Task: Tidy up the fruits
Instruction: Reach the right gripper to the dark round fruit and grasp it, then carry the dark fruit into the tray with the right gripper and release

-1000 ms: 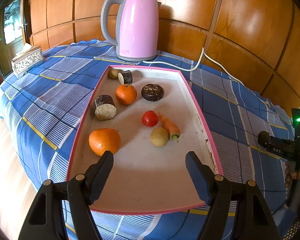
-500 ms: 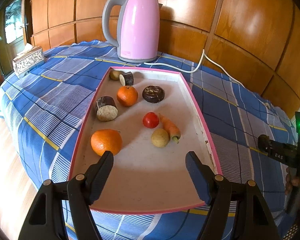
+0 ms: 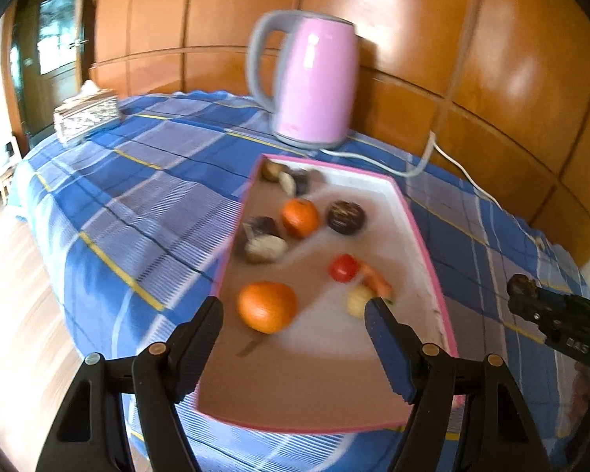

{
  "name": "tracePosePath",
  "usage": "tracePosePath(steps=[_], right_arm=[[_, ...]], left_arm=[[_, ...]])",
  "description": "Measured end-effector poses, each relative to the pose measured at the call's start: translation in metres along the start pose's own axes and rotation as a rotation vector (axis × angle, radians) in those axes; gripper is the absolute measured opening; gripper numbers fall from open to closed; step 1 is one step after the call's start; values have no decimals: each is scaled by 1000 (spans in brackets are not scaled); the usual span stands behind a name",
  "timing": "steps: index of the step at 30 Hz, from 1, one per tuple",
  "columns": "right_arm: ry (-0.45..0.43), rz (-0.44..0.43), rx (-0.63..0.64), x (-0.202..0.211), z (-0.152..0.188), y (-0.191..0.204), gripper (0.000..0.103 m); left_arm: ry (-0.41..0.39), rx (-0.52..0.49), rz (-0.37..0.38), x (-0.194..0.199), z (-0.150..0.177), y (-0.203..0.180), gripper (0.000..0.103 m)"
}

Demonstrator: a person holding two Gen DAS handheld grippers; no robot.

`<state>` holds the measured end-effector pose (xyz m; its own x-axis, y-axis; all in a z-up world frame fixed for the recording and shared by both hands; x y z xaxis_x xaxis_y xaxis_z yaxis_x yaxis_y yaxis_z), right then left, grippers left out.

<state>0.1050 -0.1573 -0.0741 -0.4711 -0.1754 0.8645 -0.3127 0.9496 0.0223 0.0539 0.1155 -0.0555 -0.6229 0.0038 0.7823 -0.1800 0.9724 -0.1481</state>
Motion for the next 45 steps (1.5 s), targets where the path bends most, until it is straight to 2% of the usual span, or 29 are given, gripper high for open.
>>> tracePosePath(steps=[6, 11, 18, 25, 27, 32, 34, 35, 36, 39, 45], right_arm=[[-26, -117, 82, 5, -32, 56, 50], [-28, -195, 131, -2, -59, 101, 51], [8, -190, 190, -39, -89, 141, 51], [31, -124, 230, -65, -93, 144, 55], [25, -126, 221, -64, -92, 141, 59], [18, -157, 192, -52, -83, 129, 58], [5, -163, 188, -44, -77, 127, 49], [5, -163, 186, -43, -75, 126, 39], [8, -164, 184, -43, -72, 125, 35], [16, -164, 177, -41, -65, 126, 35], [-2, -151, 193, -31, -54, 134, 35]], left_arm=[[-29, 80, -40, 6, -11, 35, 75], [-35, 105, -46, 5, -13, 46, 75], [-10, 108, -40, -2, -8, 46, 75], [4, 109, -40, -6, -5, 45, 75], [7, 110, -39, -7, -4, 44, 75], [2, 103, -41, -6, -4, 41, 75], [5, 99, -42, -7, -4, 40, 75], [8, 97, -43, -7, -3, 39, 75], [6, 96, -42, -6, -3, 38, 75], [-1, 88, -44, -4, -4, 34, 79], [-9, 69, -32, 2, -2, 25, 79]])
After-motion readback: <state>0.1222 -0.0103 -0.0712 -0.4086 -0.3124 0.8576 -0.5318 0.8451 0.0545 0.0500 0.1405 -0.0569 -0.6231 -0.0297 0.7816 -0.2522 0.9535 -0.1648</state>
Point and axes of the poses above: each gripper's, at about its wrist camera, not at the fingertips, and x roughly against the way its jaws point, y to its left, z to its underside, the point moved 7 cm from there along -x, roughly the way its jaws point, and after that the axes turned 7 degrees about y, right-handed, at the moved point
